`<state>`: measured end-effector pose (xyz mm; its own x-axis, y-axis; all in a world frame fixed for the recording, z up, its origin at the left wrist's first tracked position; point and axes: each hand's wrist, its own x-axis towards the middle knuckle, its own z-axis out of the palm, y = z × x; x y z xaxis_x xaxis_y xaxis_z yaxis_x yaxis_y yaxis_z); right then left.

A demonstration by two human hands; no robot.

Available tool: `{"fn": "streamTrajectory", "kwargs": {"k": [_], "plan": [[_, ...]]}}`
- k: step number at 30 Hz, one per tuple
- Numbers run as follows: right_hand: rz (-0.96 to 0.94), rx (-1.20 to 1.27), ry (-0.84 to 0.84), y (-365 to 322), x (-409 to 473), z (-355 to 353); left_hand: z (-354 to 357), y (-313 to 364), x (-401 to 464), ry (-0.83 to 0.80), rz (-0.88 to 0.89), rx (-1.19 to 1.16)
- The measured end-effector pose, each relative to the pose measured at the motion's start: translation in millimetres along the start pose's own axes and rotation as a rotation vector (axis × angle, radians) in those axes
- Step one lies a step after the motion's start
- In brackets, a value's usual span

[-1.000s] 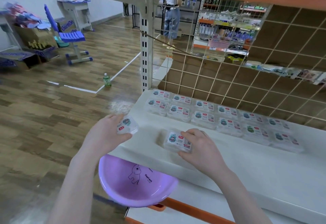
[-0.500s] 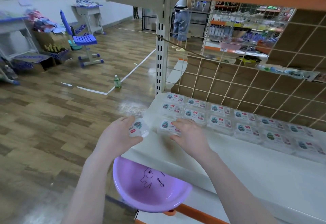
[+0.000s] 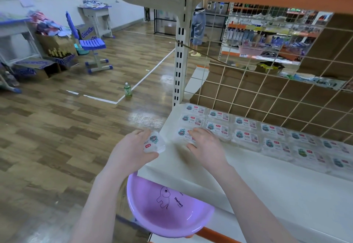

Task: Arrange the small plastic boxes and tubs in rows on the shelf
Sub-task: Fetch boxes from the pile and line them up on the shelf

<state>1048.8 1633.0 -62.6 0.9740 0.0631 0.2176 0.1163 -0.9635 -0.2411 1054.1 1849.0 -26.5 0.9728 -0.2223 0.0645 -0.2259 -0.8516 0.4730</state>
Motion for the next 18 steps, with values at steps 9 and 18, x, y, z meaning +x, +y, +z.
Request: {"fn": "streamTrajectory", "kwargs": {"k": [9, 18], "plan": [[-0.022, 0.004, 0.003, 3.1, -7.3, -2.1, -1.2, 8.4, -1.1, -0.025, 0.066, 0.021], [0.111, -0.006, 0.051, 40.9, -60.2, -16.4, 10.9, 28.0, -4.5, -0.080, 0.115, 0.055]]}}
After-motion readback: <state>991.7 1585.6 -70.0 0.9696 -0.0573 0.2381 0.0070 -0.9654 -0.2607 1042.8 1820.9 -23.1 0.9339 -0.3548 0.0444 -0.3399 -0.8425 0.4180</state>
